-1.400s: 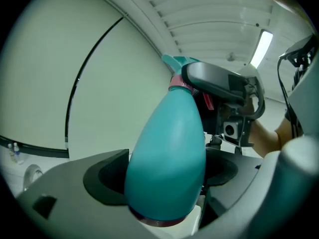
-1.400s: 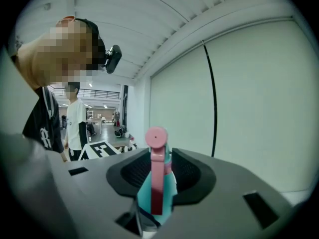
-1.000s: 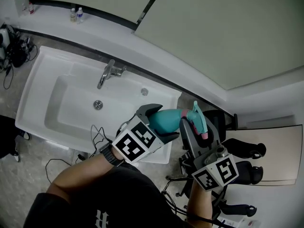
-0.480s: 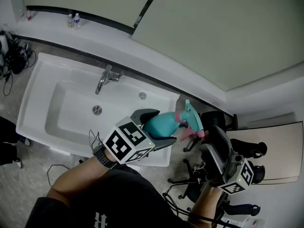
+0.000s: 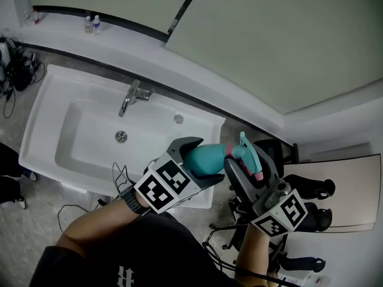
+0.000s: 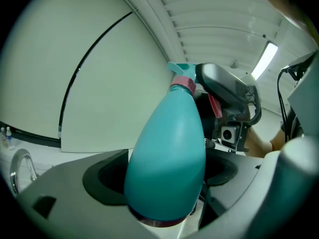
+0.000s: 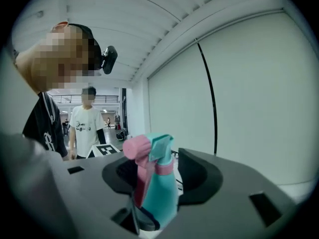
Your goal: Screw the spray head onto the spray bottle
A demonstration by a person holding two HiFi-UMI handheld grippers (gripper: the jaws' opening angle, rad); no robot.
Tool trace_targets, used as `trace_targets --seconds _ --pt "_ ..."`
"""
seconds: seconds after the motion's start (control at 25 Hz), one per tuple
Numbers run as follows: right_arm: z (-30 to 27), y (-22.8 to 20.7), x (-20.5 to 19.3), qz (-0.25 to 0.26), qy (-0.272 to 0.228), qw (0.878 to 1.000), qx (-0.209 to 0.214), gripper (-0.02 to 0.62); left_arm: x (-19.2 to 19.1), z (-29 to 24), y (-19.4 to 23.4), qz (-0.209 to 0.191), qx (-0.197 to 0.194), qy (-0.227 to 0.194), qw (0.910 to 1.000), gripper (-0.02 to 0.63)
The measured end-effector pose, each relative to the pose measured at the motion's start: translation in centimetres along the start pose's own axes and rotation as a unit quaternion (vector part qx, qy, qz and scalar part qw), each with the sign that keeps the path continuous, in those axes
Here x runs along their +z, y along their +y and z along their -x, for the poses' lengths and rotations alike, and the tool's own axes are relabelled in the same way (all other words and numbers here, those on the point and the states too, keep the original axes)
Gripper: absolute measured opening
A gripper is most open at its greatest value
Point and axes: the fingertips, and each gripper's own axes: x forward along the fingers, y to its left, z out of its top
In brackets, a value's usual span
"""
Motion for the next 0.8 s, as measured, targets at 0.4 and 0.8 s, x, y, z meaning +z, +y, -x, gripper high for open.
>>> trace_targets --seconds 0.4,0.8 --pt "-0.6 0.6 -0.7 0.009 0.119 0.987 0.105 0.126 -0.7 0.5 0.0 -0.057 -0.009 0.020 0.9982 0.422" --pt "-3.2 -4.4 -4.0 -0.046 0.138 0.977 -0.158 0.127 -3.1 -2.3 5.0 -0.025 0.124 0.033 0.9914 0.422"
